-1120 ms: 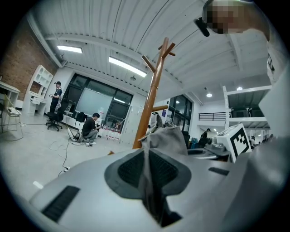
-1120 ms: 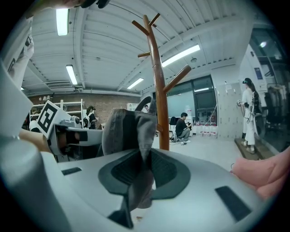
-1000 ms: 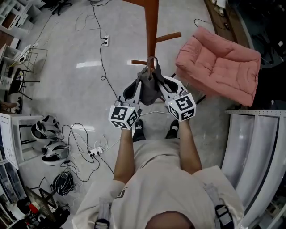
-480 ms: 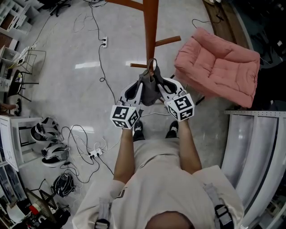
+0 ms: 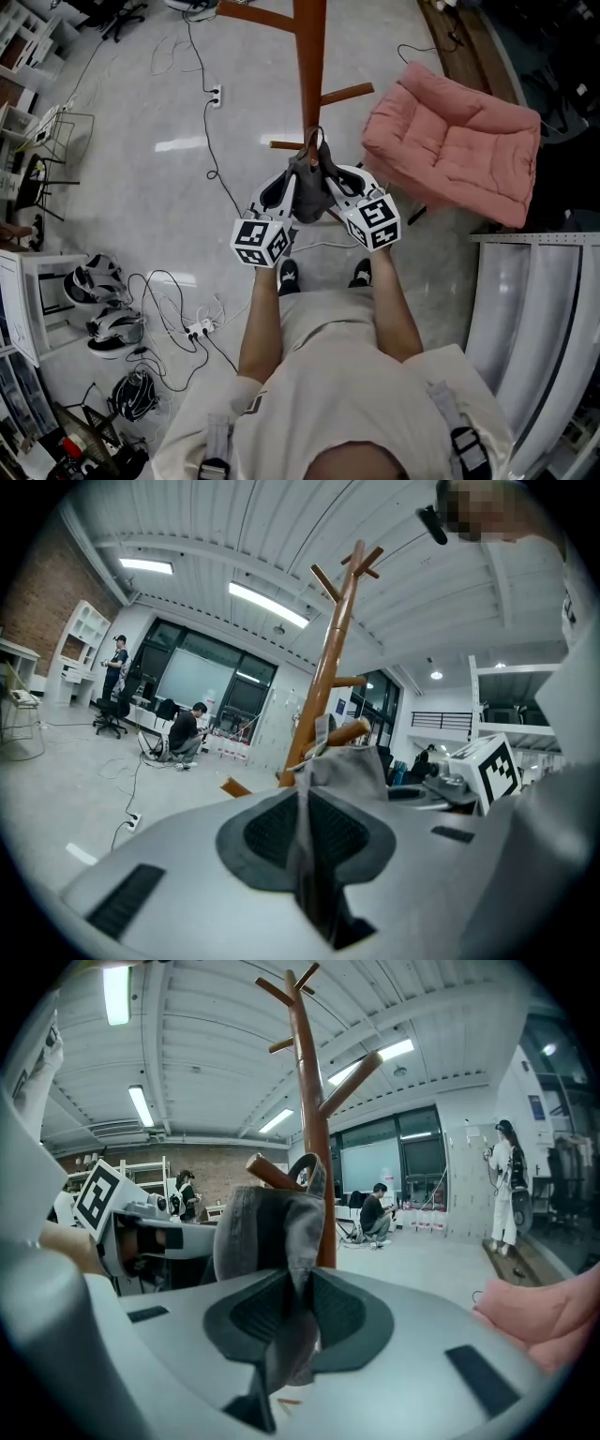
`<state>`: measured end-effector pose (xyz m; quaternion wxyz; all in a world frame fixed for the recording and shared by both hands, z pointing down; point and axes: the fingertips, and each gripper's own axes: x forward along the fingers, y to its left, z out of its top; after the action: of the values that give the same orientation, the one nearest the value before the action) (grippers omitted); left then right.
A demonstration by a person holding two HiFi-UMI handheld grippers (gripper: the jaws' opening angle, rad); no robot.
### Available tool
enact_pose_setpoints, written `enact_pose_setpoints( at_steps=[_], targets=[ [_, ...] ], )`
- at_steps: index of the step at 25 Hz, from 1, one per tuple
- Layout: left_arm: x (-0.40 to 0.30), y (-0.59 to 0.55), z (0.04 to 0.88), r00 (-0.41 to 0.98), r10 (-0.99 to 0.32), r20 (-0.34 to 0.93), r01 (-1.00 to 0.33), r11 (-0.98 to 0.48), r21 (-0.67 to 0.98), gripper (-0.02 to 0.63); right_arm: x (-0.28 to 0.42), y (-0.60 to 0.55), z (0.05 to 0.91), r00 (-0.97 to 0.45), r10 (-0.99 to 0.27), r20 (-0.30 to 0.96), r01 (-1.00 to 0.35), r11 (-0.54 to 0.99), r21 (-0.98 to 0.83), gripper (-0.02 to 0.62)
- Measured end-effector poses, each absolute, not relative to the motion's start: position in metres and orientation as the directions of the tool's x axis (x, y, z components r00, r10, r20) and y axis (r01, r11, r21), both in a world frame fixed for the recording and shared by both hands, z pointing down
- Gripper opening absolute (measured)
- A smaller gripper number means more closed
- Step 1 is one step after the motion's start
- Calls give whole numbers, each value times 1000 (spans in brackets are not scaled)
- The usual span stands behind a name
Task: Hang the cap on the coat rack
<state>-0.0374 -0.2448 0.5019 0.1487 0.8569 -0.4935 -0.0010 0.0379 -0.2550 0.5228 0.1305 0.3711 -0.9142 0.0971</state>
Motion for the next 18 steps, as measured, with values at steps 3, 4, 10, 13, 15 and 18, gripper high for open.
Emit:
enact_pose_setpoints(
  at_steps=[3, 4, 10, 13, 15, 18],
  targets=[
    [-37, -249, 506, 508, -847, 155, -850, -463, 253, 40, 36, -258, 528, -692, -647, 319, -700, 710, -81, 63],
    [-38, -250, 507, 506, -848, 158, -851, -460, 252, 40, 35, -259, 529, -693, -645, 322, -698, 711, -79, 61],
    [-45, -253, 514, 494, -851, 176, -859, -447, 252, 40, 31, -264, 535, -687, -645, 334, -702, 707, -80, 63],
    [-45, -256, 520, 484, -853, 196, -866, -436, 244, 40, 33, -267, 540, -683, -645, 341, -706, 704, -82, 63],
    [-44, -256, 526, 481, -850, 217, -870, -432, 237, 40, 35, -269, 545, -679, -646, 347, -710, 699, -87, 64],
    [-45, -257, 532, 475, -847, 239, -875, -424, 235, 41, 36, -270, 550, -674, -646, 357, -713, 695, -89, 64]
  ],
)
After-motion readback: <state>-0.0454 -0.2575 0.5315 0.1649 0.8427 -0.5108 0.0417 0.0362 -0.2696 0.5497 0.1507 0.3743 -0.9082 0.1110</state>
